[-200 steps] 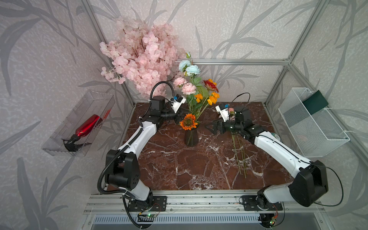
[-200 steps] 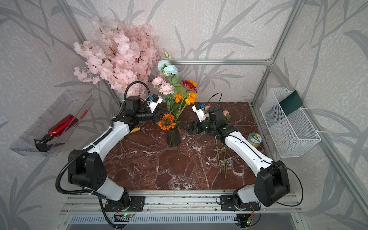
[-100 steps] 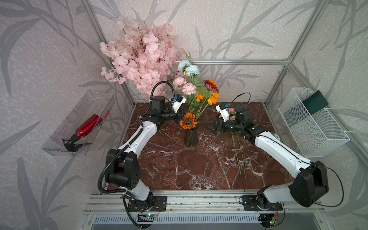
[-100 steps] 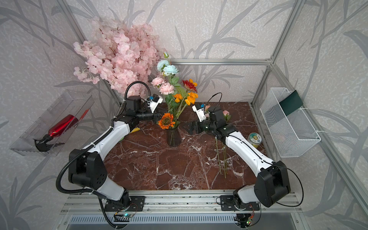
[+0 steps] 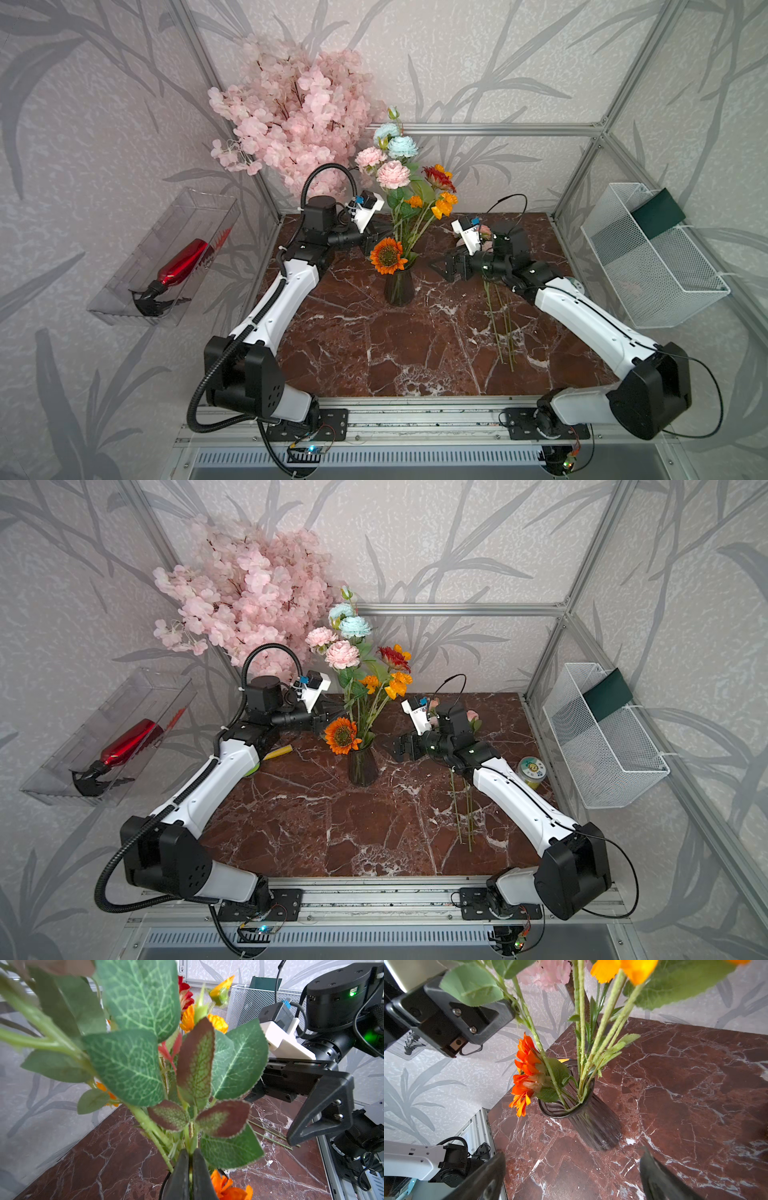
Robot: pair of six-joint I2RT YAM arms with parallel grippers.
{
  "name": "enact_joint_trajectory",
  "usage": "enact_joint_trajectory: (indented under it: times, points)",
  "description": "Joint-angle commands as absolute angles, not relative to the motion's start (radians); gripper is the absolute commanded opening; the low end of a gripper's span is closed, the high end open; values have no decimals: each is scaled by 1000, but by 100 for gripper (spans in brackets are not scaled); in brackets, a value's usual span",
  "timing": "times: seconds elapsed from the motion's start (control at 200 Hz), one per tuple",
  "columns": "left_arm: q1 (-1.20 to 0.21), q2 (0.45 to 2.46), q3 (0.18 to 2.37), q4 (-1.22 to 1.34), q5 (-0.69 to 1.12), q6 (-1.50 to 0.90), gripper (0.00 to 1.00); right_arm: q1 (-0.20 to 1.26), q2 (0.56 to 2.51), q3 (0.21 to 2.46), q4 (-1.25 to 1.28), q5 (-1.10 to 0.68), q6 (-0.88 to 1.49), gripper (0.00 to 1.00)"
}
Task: Pick out pink flowers from the vase
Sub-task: Pick up the flower from the vase.
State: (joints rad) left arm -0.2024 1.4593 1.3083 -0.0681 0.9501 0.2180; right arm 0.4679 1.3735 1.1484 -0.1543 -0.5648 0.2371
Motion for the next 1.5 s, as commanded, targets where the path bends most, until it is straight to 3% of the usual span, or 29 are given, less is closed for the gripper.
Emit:
enact_joint_trajectory:
  times: [0.0,0.765,1.22,1.494]
  points:
    - [-208,1426,1301,-20,938,243,6,478,1342,1144,-156,-554,237,99]
    - [-231,1334,1448,104,791,51,4,491,1351,1348,-252,-558,143,99]
    - [-344,1292,1602,0,681,143,2,505,1324,1453,-258,-588,131,99]
    - [-382,1295,1619,11,721,76,2,524,1345,1561,-267,-617,128,99]
